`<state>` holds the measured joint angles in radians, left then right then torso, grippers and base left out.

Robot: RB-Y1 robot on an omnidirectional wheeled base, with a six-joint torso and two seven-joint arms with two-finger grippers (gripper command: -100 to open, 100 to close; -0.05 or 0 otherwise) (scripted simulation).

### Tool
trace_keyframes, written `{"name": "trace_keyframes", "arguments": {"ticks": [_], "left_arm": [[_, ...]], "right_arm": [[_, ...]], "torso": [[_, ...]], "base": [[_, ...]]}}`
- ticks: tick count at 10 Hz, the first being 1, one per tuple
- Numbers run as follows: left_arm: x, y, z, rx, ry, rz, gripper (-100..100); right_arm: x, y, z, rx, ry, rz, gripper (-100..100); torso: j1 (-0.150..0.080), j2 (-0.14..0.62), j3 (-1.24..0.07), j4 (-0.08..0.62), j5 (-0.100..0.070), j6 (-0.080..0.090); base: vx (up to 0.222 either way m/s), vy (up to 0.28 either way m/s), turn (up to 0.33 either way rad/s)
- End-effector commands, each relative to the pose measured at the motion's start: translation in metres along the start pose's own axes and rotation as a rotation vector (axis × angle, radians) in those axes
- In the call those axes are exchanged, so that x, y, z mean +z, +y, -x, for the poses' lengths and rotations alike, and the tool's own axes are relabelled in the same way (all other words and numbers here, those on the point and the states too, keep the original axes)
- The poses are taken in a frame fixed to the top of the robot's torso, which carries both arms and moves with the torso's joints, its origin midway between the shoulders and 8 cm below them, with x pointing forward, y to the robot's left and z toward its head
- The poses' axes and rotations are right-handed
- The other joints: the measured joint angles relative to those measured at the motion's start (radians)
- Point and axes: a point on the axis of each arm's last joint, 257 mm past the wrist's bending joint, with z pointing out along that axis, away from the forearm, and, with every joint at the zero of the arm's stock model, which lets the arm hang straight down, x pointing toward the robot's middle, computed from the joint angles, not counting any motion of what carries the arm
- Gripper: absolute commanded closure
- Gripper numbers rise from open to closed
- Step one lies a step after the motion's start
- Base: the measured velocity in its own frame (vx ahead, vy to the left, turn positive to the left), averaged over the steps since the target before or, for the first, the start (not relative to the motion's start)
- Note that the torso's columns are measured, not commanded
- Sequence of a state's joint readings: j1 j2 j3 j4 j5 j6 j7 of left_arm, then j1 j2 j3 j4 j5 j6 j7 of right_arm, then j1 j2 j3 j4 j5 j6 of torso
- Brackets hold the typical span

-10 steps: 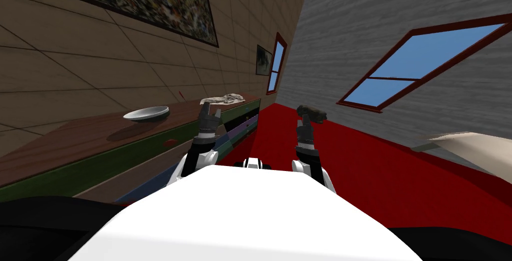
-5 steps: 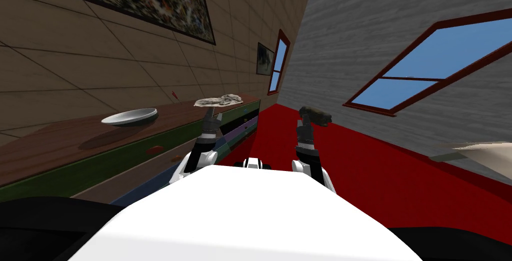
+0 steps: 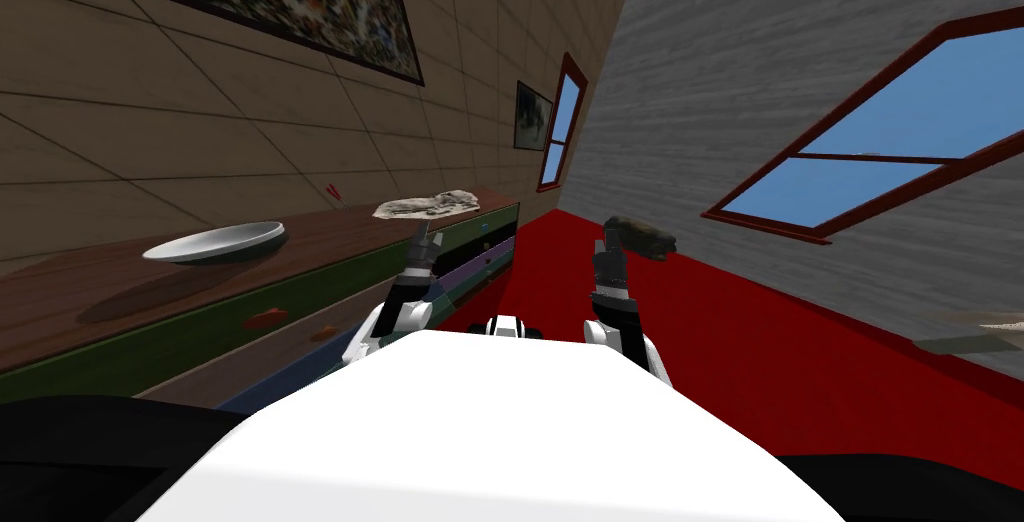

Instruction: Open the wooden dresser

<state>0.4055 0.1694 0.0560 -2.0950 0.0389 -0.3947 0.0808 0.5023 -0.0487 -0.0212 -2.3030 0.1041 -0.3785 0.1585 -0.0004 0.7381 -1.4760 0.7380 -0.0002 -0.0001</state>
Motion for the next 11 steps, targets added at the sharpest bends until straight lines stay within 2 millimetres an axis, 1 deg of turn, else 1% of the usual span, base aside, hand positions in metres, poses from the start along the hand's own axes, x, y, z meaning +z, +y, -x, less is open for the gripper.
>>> {"name": "trace_keyframes", "arguments": {"ticks": [1,4,7,11], "left_arm": [[-0.005,0.025,0.012,-0.003,-0.018,0.048,-100],[-0.011,0.048,0.026,-0.007,-0.041,0.095,-100],[-0.017,0.07,0.041,-0.015,-0.069,0.139,-100],[-0.03,0.101,0.063,-0.035,-0.121,0.2,-100]], "right_arm": [[0.0,0.0,0.0,0.0,0.0,0.0,0],[0.0,0.0,0.0,0.0,0.0,0.0,0],[0.0,0.0,0.0,0.0,0.0,0.0,0],[0.0,0.0,0.0,0.0,0.0,0.0,0]], "torso": [[0.0,0.002,0.001,0.0,0.0,0.0],[0.002,-0.001,-0.001,0.0,0.001,0.0],[0.0,0.001,0.001,0.0,0.0,0.0],[-0.001,-0.002,-0.001,0.0,0.0,0.0]], "base": [[0.127,-0.127,0.067],[0.146,-0.09,0.059],[0.122,-0.096,0.056],[0.138,-0.097,0.067]]}}
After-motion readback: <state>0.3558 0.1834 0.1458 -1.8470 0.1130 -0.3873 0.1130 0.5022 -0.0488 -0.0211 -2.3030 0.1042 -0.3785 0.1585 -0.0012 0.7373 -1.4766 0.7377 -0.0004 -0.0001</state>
